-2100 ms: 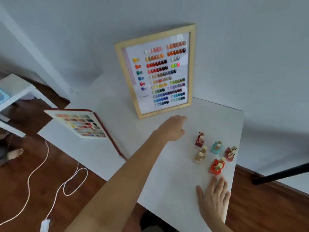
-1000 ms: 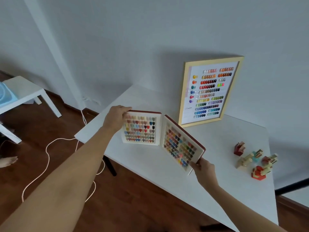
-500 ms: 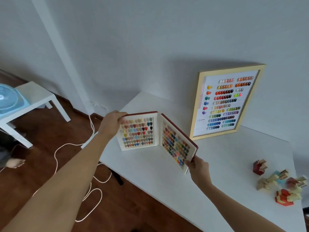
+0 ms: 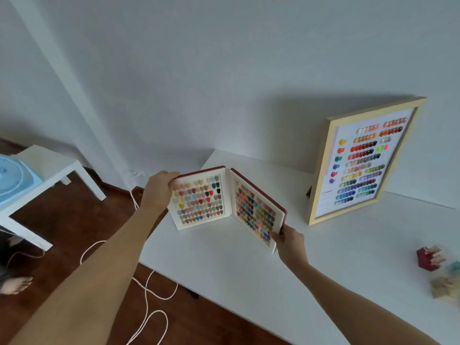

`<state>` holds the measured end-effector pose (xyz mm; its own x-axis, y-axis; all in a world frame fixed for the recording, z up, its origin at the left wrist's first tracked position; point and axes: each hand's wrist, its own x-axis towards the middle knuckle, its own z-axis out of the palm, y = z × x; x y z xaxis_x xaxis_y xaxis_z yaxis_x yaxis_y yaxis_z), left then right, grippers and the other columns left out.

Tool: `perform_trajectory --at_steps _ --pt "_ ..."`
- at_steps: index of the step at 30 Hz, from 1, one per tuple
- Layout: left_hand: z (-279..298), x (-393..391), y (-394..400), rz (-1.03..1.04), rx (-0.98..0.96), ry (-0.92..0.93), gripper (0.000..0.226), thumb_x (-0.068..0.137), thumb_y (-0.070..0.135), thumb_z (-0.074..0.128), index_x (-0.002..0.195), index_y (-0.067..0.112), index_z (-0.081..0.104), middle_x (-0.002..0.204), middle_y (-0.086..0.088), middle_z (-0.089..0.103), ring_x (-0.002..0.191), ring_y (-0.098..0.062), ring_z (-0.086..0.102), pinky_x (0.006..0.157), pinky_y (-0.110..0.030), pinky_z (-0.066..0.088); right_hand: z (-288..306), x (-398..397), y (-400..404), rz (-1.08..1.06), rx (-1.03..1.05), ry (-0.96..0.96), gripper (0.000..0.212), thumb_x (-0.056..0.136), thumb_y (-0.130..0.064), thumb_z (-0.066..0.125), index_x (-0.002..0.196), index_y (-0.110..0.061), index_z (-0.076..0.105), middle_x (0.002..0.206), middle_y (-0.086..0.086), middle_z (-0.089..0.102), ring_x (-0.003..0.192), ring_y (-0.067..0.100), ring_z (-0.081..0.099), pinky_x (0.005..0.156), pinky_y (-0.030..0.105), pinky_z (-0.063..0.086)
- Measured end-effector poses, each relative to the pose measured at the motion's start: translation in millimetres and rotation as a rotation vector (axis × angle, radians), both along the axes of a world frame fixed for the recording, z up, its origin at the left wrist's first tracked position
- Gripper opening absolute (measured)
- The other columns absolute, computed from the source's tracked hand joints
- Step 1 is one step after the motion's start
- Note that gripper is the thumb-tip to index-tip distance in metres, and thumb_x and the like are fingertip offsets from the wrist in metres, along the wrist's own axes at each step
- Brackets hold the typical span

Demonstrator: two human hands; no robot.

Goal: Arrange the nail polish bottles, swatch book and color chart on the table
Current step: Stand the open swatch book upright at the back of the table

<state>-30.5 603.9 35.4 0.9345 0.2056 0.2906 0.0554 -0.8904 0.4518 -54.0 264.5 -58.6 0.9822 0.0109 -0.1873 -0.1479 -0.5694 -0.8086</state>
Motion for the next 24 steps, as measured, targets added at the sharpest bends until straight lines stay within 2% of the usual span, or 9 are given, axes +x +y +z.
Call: perform_trajectory --at_steps 11,24 --pt "-0.8 50.8 33.8 -0.004 0.03 -0.006 0.035 0.092 -0.002 0.043 0.118 0.006 0.064 0.103 -0.018 0.066 0.092 -0.033 0.063 0.079 -0.04 0.053 2.9 38.7 45.3 -0.071 0.008 0.033 0.038 0.092 -0.015 0.055 0.129 -0.011 0.054 0.124 0.008 0.063 0.109 0.033 0.063 0.091 0.046 0.051" --pt "2.5 54.5 34.7 0.03 0.098 0.065 0.034 0.097 0.009 0.045 0.128 0.01 0.056 0.112 -0.017 0.062 0.101 -0.032 0.061 0.08 -0.045 0.055 7.5 46.6 50.1 -0.059 -0.029 0.017 0.04 0.091 -0.018 0.058 0.13 -0.017 0.051 0.121 0.006 0.064 0.105 0.031 0.064 0.084 0.042 0.056"
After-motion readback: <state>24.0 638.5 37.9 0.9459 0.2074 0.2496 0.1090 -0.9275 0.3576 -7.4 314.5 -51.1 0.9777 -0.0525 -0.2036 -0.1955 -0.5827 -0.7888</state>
